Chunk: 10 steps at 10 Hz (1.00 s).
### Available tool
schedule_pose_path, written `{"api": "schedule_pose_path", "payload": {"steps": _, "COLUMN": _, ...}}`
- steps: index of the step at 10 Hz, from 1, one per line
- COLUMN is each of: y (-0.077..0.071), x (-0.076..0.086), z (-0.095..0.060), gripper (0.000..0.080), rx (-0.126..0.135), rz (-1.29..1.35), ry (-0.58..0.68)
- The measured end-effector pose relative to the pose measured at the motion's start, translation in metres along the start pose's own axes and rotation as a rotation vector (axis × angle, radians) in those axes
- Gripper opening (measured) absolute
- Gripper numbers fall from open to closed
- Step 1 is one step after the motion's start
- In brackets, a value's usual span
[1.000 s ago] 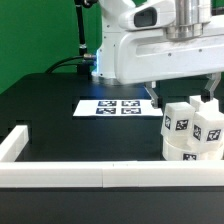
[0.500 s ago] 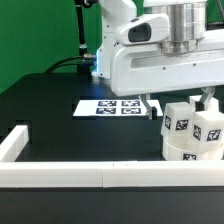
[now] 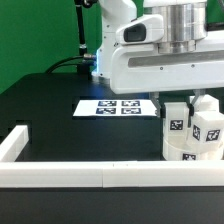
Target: Assemble stool
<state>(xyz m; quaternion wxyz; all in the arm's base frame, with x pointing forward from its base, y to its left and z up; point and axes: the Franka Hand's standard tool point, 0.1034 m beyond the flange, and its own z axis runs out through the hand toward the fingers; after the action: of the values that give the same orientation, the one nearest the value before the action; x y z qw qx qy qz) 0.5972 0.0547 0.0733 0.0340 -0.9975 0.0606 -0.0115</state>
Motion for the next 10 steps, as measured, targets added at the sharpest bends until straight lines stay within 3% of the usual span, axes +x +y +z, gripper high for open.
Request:
{"api": "schedule_pose_path", "payload": {"steps": 3, "y": 0.002, "x": 0.000, "z": 0.000, "gripper": 0.0335, "rx": -0.002, "rz": 0.215, "ry": 0.001}}
{"api": "schedule_pose_path", "payload": {"steps": 6, "y": -0.011, "x": 0.002, "z": -0.002, "gripper": 0.0335, "rx": 0.006, "rz": 0.587, "ry": 0.009}}
{"api": "schedule_pose_path", "payload": {"steps": 10, "y": -0.010, "x": -0.003, "z": 0.002, "gripper": 0.0337, "rx": 0.009, "rz": 0.961, "ry": -0.015}}
